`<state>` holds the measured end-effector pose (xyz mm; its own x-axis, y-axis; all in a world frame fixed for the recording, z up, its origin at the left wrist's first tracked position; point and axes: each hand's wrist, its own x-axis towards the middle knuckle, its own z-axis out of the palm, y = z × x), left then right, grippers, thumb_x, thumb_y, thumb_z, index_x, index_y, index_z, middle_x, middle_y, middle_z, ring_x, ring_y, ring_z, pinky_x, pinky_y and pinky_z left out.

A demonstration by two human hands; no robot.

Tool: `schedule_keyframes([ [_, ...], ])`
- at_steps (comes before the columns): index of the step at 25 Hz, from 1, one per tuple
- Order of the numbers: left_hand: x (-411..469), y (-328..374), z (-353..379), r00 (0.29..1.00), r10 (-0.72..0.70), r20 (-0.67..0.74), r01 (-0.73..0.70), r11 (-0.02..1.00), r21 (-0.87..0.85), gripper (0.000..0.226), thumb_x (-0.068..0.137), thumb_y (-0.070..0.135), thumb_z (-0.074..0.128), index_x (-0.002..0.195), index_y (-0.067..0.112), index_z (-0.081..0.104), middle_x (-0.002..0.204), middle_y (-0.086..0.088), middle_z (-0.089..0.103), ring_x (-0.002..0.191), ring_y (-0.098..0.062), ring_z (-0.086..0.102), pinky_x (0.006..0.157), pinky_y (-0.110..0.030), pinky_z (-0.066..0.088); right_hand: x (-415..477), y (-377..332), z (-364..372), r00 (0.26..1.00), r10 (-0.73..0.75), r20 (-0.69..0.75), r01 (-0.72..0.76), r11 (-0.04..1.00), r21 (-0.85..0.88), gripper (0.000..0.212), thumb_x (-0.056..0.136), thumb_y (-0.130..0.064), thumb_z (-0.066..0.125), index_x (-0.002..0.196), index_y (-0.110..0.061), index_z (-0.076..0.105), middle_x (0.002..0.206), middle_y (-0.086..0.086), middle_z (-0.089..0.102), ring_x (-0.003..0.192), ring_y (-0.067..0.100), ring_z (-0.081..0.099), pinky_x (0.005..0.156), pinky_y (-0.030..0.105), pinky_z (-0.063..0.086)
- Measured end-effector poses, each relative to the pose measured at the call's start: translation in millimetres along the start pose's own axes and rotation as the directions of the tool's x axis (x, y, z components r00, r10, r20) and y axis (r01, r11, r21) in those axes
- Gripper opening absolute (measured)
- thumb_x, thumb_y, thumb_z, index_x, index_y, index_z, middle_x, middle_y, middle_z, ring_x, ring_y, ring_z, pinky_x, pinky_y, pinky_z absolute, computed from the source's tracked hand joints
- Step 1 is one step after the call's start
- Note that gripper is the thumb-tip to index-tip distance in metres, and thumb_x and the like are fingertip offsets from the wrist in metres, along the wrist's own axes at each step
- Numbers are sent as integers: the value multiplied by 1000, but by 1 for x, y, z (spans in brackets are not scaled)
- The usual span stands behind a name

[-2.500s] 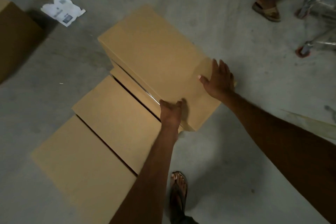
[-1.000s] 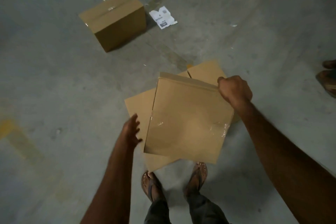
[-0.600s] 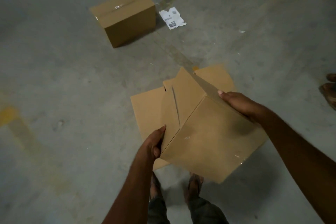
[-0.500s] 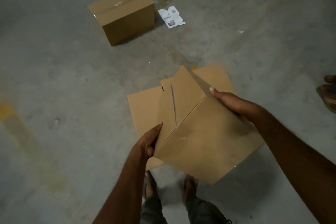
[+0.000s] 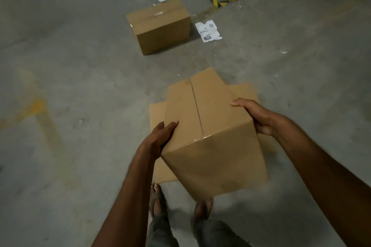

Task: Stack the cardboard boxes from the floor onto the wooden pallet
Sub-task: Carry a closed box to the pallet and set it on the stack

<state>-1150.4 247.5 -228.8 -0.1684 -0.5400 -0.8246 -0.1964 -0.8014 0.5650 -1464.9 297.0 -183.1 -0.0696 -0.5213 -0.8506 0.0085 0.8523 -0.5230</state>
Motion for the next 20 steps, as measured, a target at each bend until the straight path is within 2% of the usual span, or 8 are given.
schedule_keyframes([
  [3,-45,25,-14,991,113,-75,-114,994,0,61,95,35,72,148,17,48,130,-8,66,104,-23,68,72,-30,57,-27,-12,20,995,-94,29,93,995,48,48,79,-48,73,114,-17,73,110,10,73,101,28,66,94,41,46],
  [5,-78,47,-30,979,174,-110,-168,984,56,65,95,33,73,150,19,43,131,-4,61,102,-20,64,77,-31,54,-40,-21,40,988,-126,93,119,990,76,35,94,-35,64,120,-11,72,111,9,75,96,25,71,89,36,53],
  [10,-157,75,-89,949,247,-194,-172,926,336,77,94,47,70,154,14,36,147,-9,48,111,-25,52,94,-40,47,-79,-43,117,981,-94,170,91,996,21,28,97,-36,64,107,-11,71,81,8,74,65,22,72,57,29,58],
  [13,-203,61,-141,924,287,-251,-174,903,392,82,90,51,73,152,8,40,148,-10,49,123,-28,54,101,-40,46,-107,-42,173,971,-162,177,173,984,-46,44,88,-43,76,115,-8,73,96,11,78,78,24,75,70,34,61],
  [15,-235,33,-177,891,337,-304,-237,917,321,83,87,46,78,152,10,41,146,-6,53,116,-23,60,97,-35,50,-129,-30,214,949,-273,158,287,955,-69,52,81,-45,83,120,-12,71,104,7,79,92,24,76,85,39,61],
  [17,-278,-9,-212,843,382,-378,-337,924,183,92,83,42,84,156,14,37,144,-2,53,101,-13,63,87,-27,53,-152,-10,263,908,-397,133,409,910,-73,61,78,-46,85,129,-19,64,114,0,77,103,21,73,97,41,57],
  [18,-298,-33,-228,818,405,-408,-393,912,116,92,81,41,85,156,15,38,141,0,55,94,-9,64,80,-22,52,-165,-2,287,885,-448,129,457,888,-53,60,80,-41,85,132,-23,61,117,-1,75,106,19,72,96,40,57],
  [20,-333,-83,-260,762,481,-433,-511,858,53,70,81,38,85,143,22,57,132,6,66,96,-11,72,75,-20,56,-191,12,335,835,-531,148,539,842,-22,60,85,-26,83,138,-27,55,121,-3,72,106,16,71,86,34,59],
])
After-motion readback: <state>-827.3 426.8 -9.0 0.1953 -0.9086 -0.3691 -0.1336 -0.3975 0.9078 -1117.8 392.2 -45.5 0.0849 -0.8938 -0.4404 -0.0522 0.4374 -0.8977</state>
